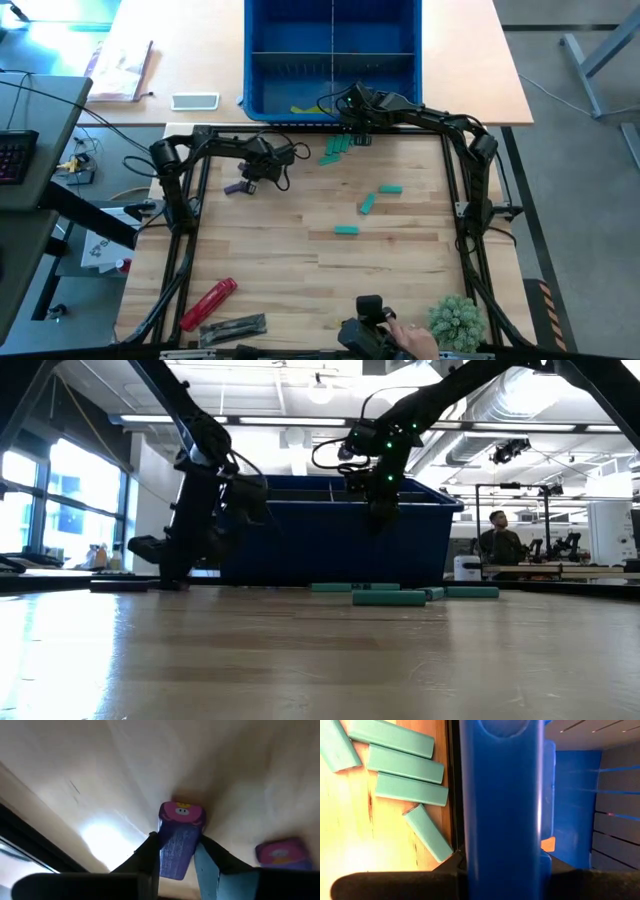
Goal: Sort blocks
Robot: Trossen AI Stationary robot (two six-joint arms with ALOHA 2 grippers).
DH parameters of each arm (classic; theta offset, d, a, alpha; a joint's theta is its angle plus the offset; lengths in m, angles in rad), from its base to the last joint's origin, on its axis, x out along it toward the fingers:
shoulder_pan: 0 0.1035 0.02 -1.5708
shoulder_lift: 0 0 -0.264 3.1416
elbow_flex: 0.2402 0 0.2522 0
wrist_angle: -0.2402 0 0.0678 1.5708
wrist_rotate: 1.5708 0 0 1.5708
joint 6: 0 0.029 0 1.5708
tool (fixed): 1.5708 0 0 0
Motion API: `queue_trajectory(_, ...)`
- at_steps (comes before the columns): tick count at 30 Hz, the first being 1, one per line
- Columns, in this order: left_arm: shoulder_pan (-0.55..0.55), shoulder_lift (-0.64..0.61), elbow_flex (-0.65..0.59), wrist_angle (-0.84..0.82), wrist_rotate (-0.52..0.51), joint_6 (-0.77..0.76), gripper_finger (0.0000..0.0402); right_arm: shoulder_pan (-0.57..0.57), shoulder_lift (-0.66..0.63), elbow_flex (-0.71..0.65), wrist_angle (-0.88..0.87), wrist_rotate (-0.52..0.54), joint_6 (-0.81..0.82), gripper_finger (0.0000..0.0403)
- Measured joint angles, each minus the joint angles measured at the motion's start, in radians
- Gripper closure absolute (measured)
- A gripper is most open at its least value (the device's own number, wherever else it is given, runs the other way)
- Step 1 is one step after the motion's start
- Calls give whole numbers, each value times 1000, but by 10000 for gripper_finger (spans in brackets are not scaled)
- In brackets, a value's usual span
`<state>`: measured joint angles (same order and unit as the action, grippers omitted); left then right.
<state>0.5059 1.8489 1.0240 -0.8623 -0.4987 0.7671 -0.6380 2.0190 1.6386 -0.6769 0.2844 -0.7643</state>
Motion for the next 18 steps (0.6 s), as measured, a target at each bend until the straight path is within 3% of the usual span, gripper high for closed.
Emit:
queue_trajectory(5,-65,-120,11,18,47,-10,347,0,0,0,0,0,-1,343)
queue_trajectory(9,-124,-252,18,127,118,-8,347,-1,0,0,0,-2,-1,343)
queue_trajectory(13,-147,-380,19,373,249,-13,347,-1,0,0,0,-3,-1,343)
queue_trajectory(18,-79,-465,21,811,332,-59,347,2,0,0,1,-3,-1,343)
